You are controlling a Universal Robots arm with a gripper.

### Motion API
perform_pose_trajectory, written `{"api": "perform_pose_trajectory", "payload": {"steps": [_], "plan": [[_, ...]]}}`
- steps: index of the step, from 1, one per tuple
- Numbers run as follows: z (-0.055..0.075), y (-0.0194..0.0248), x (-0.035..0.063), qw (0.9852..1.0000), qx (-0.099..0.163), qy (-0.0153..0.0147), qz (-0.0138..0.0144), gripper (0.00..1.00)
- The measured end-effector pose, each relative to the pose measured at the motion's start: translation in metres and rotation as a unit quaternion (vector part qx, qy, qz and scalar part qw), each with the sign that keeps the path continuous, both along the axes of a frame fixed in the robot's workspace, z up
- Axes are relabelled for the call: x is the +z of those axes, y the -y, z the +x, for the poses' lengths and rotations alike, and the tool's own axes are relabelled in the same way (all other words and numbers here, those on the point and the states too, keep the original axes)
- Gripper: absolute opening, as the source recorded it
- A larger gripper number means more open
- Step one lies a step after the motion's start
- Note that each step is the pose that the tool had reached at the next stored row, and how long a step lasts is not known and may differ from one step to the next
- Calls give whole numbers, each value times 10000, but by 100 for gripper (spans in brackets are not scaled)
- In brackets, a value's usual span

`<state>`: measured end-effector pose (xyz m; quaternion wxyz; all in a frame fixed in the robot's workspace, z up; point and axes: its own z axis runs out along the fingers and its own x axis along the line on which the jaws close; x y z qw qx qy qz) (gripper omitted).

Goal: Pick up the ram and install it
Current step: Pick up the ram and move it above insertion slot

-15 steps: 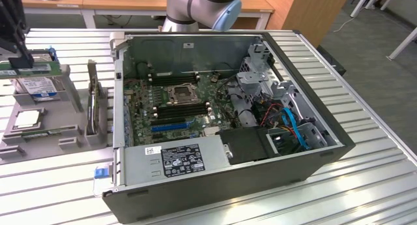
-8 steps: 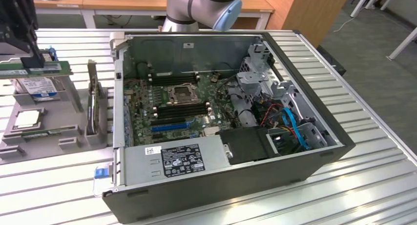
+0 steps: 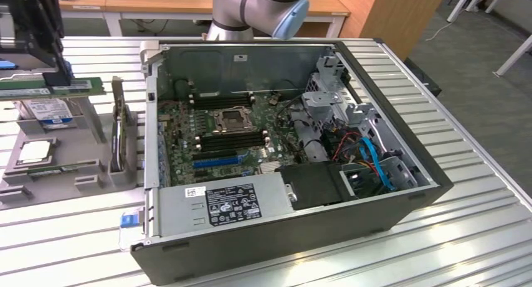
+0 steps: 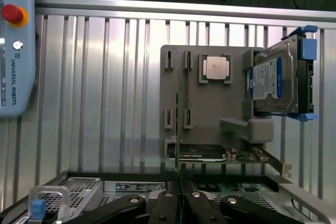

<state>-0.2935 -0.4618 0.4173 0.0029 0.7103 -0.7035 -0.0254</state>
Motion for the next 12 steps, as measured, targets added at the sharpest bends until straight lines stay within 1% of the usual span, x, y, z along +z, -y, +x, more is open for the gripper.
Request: {"api": "perform_pose_trajectory", "payload": {"steps": [12], "plan": [[306, 0, 0, 10000, 0, -3, 0, 11]]}}
